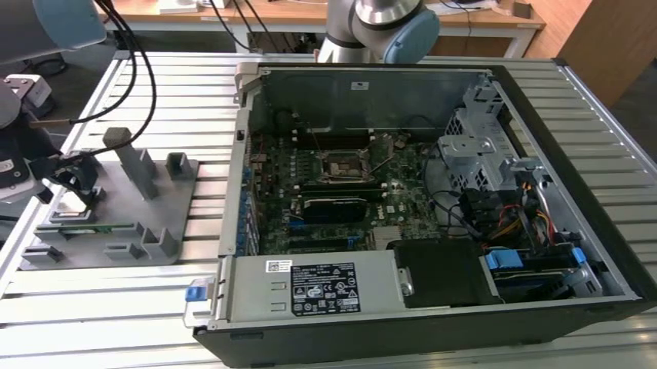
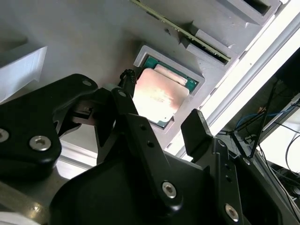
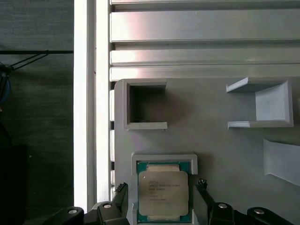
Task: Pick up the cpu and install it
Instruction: 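Pick up the cpu and move it towards the insertion slot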
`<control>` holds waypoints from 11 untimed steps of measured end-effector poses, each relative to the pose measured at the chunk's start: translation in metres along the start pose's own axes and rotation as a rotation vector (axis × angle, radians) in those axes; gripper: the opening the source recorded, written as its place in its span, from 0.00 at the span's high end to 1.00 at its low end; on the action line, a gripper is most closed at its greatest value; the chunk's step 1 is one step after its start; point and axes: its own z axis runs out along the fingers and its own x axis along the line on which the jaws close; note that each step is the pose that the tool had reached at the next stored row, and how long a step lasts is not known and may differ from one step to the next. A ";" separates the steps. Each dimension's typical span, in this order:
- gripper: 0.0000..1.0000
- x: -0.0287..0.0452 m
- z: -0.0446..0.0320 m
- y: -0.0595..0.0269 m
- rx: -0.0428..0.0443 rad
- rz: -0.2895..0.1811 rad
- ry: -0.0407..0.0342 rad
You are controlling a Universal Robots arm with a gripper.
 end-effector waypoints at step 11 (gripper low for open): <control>0.34 0.0000 0.0064 -0.0002 0.0001 -0.001 0.0002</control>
